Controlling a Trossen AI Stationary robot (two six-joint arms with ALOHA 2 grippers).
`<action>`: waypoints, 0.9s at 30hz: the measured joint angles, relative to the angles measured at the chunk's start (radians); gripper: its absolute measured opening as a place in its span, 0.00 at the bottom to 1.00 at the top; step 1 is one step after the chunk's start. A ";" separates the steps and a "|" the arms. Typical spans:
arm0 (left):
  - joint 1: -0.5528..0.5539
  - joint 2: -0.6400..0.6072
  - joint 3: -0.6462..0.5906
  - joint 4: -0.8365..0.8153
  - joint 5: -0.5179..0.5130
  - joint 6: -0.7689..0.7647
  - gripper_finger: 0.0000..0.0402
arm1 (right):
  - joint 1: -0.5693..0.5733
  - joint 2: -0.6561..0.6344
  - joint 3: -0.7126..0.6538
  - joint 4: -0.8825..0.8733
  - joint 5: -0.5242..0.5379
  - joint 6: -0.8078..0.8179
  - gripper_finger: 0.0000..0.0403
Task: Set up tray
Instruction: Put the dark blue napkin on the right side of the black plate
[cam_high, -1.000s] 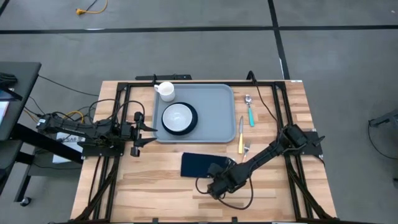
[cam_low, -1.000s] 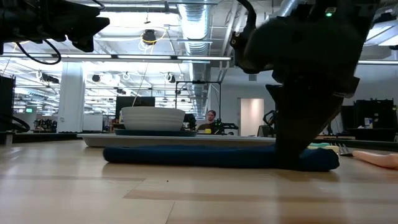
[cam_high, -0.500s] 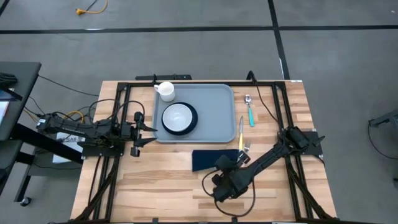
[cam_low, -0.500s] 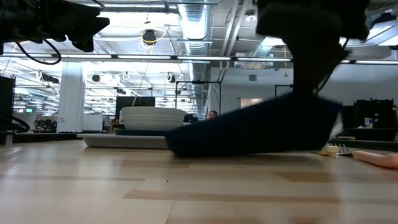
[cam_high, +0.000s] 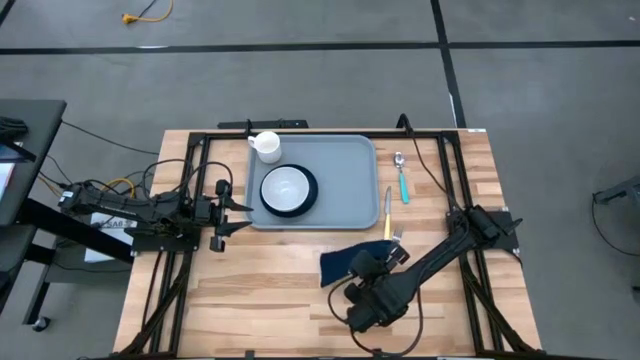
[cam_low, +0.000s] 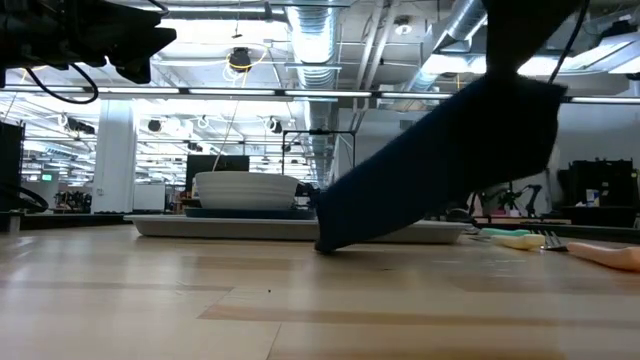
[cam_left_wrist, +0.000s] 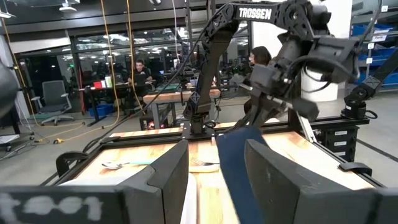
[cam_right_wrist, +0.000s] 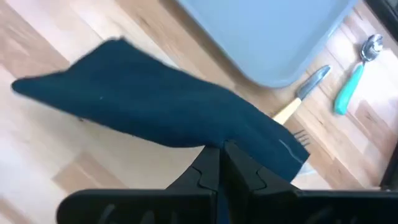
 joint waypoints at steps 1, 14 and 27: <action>0.000 0.000 0.000 0.000 0.000 0.000 0.37 | 0.001 0.000 0.011 -0.001 0.003 -0.003 0.00; 0.000 0.000 0.000 0.000 0.000 0.000 0.37 | 0.002 0.000 0.090 0.001 0.112 -0.079 0.00; 0.000 0.000 0.000 -0.002 0.008 -0.001 0.37 | 0.027 -0.318 0.022 -0.001 0.363 -0.206 0.00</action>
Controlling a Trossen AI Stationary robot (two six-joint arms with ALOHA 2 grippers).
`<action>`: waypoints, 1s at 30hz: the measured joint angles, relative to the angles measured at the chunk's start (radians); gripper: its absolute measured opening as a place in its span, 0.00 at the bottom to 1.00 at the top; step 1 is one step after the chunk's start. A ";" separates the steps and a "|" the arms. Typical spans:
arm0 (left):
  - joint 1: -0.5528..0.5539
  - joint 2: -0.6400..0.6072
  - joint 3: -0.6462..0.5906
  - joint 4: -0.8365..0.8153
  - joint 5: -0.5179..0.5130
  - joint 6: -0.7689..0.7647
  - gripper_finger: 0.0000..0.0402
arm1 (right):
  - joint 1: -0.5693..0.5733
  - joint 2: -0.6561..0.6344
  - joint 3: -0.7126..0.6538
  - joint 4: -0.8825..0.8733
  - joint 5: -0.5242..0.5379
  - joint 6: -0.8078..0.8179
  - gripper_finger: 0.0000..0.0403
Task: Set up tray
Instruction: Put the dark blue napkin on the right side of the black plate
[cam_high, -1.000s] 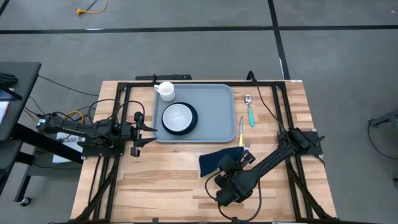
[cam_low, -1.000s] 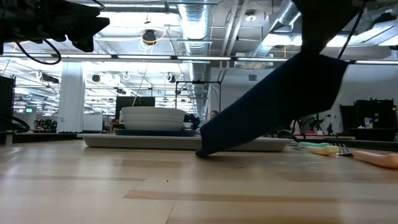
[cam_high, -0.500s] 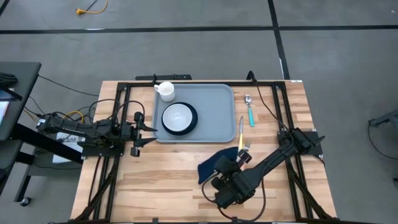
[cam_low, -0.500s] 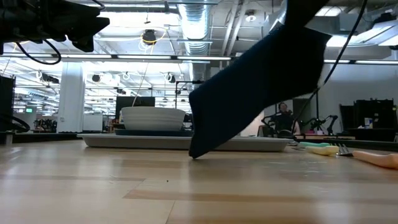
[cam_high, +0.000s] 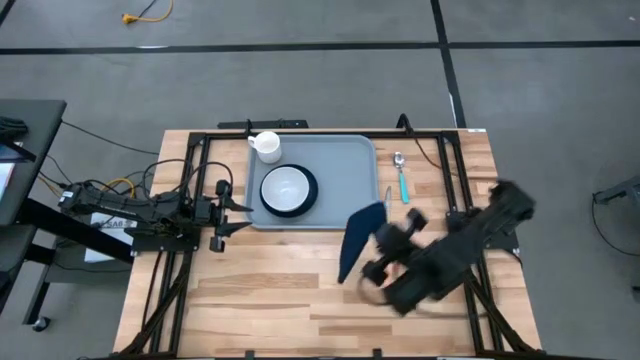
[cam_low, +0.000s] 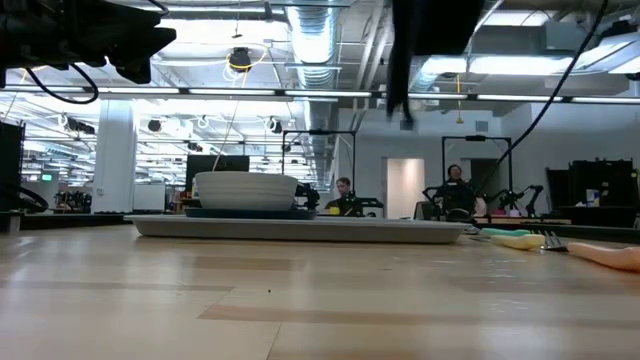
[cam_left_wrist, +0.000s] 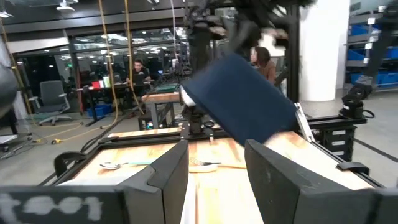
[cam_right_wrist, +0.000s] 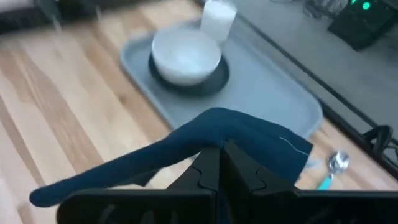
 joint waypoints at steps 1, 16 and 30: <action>0.000 0.000 0.000 -0.002 0.008 0.000 0.37 | 0.005 -0.045 -0.025 0.002 0.018 0.010 0.00; 0.000 0.000 0.000 -0.006 0.135 -0.057 0.37 | 0.012 -0.201 -0.293 0.020 -0.349 0.069 0.00; 0.000 0.000 0.000 -0.008 0.140 -0.123 0.37 | -0.290 0.004 -0.264 0.002 -0.524 -0.133 0.00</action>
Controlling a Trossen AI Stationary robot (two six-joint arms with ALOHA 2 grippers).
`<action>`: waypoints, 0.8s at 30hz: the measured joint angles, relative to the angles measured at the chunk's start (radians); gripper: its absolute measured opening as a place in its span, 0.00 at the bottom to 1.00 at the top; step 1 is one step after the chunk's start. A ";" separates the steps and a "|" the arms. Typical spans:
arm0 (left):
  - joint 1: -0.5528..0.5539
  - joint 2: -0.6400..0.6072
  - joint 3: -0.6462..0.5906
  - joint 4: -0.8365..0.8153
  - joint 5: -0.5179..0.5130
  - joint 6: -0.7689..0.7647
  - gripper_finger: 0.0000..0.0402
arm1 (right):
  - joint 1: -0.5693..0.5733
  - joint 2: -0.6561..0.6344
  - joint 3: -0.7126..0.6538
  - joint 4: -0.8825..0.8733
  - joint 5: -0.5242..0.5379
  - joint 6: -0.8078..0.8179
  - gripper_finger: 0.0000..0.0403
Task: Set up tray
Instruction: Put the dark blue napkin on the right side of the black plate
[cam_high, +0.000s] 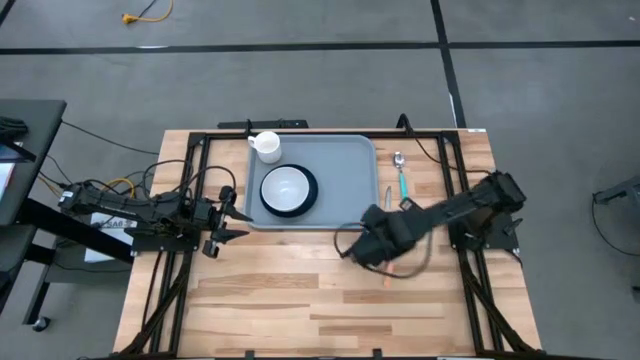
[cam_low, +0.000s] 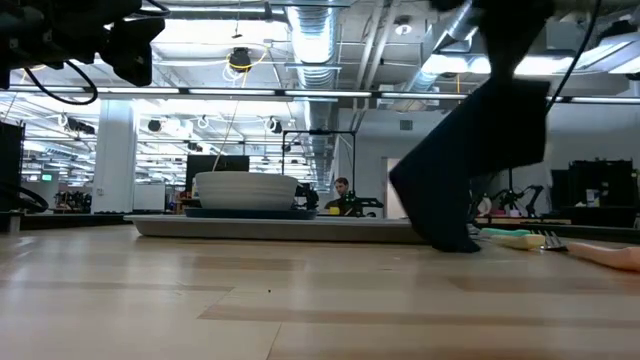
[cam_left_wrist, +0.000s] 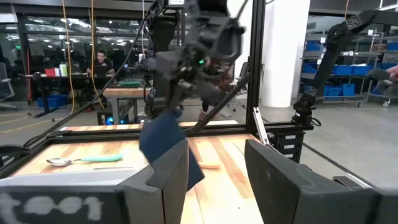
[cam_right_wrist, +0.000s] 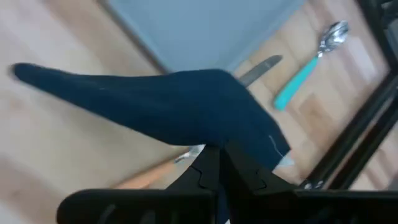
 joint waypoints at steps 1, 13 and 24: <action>0.000 0.000 0.000 0.000 0.000 0.000 0.37 | -0.025 0.013 0.000 0.000 0.000 -0.017 0.00; 0.000 0.000 0.000 0.000 -0.001 0.009 0.37 | -0.297 0.096 0.001 0.103 0.014 -0.246 0.00; 0.000 0.000 0.000 -0.031 0.002 0.004 0.37 | -0.470 0.159 0.005 0.301 0.090 -0.462 0.00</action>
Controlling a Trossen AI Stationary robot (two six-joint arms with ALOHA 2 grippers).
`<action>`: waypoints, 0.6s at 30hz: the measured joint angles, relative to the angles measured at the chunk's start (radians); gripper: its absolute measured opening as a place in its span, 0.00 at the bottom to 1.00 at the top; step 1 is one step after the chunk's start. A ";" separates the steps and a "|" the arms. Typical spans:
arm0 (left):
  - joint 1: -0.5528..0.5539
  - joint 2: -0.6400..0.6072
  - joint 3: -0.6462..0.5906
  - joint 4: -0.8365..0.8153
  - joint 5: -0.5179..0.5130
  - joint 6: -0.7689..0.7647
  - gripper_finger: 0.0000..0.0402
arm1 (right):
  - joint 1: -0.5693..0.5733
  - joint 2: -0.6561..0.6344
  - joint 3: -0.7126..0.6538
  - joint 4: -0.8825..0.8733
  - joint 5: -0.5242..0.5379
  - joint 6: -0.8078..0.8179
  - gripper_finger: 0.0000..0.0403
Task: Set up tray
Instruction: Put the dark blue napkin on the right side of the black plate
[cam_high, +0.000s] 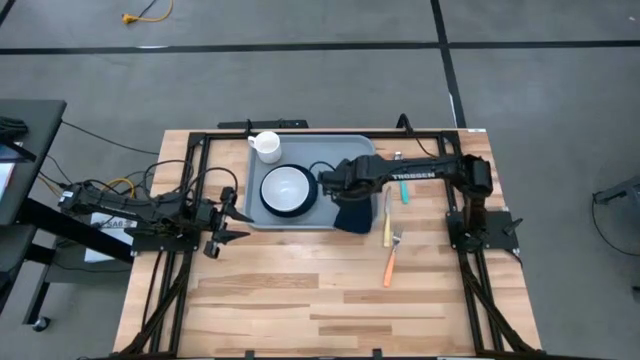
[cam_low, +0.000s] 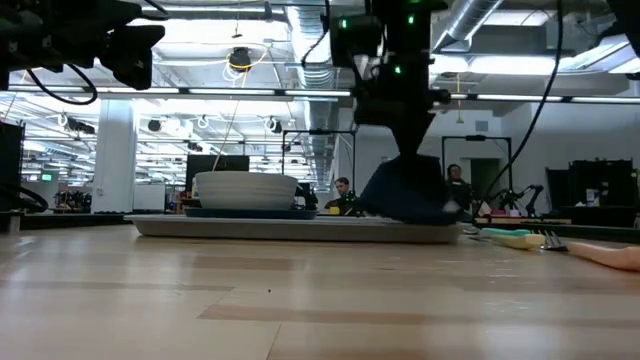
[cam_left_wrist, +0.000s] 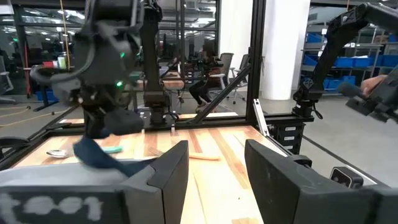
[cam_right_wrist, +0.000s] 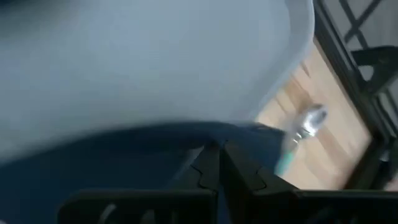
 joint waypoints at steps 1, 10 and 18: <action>0.000 0.000 0.000 0.000 0.005 0.000 0.37 | -0.012 0.009 -0.001 0.002 -0.001 -0.021 0.00; 0.000 0.012 0.000 -0.009 0.013 0.000 0.37 | -0.094 0.146 0.038 0.134 -0.006 -0.150 0.00; 0.000 0.011 0.000 -0.021 0.023 -0.004 0.37 | -0.139 0.245 0.129 0.149 -0.001 -0.217 0.00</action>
